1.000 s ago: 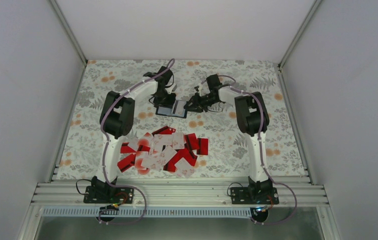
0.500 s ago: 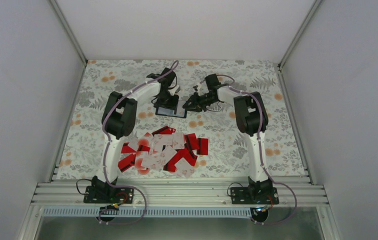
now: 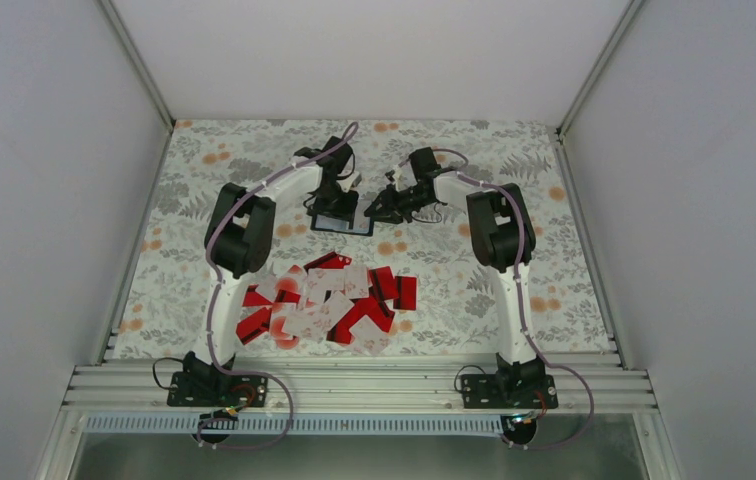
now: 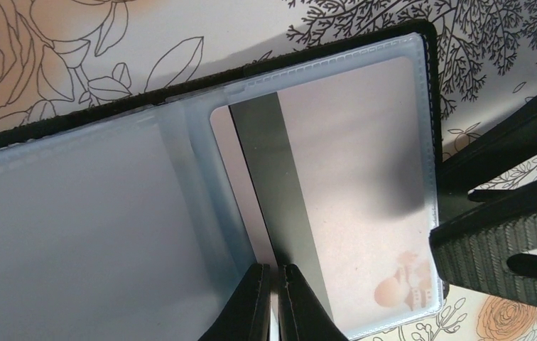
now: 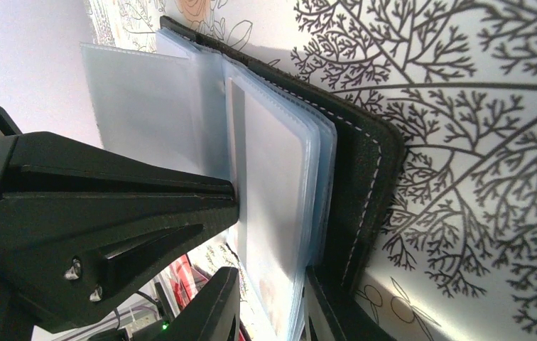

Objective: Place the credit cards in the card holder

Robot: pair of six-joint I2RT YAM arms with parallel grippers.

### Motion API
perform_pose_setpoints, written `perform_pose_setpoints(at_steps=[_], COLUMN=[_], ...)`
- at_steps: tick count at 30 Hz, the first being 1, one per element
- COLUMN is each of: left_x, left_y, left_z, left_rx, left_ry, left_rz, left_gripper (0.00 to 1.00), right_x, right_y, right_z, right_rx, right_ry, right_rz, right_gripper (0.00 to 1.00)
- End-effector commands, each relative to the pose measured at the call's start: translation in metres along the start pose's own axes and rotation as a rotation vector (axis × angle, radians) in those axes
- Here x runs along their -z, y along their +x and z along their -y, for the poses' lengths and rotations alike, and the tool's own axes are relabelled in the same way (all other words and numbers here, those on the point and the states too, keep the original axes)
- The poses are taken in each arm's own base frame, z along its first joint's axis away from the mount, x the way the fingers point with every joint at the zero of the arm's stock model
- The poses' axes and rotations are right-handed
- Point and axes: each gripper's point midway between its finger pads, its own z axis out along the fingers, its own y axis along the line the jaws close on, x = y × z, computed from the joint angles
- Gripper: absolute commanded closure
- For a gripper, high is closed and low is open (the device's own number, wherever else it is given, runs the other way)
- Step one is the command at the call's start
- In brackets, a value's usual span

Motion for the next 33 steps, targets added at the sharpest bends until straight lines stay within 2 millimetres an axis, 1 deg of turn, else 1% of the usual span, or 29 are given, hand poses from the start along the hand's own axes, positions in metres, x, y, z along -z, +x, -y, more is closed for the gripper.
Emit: perform_pose_setpoints(at_steps=[1,3,8,16,24,30,33], left_x=[0.009,0.013,0.014,0.023,0.044,0.061,0.064], left_y=[-0.006,-0.008,-0.011,-0.017,-0.023,-0.027,-0.026], left_z=[-0.001,-0.002,-0.002,0.001,0.001,-0.005,-0.01], left_rx=[0.014,0.02,0.03,0.046,0.084,0.11,0.122], left_ry=[-0.016,-0.015,0.002,0.039,0.071,0.092,0.092], left_rz=[0.018,0.026,0.03,0.044,0.081,0.11,0.113], left_gripper=[0.94,0.94,0.94,0.94,0.94,0.93,0.93], right_x=[-0.004,-0.004,-0.005,-0.004,-0.007,-0.012,-0.014], right_y=[0.001,0.001,0.0,-0.004,-0.003,-0.004,-0.004], right_z=[-0.013,-0.013,-0.018,-0.034,-0.042,-0.049,-0.052], right_rx=[0.037,0.038,0.048,0.073,0.084,0.095,0.098], right_ry=[-0.016,-0.017,-0.021,-0.038,-0.05,-0.058,-0.06], right_rz=[-0.015,-0.017,-0.018,-0.017,-0.025,-0.031,-0.034], right_gripper=[0.76,0.76,0.76,0.76,0.76,0.76,0.76])
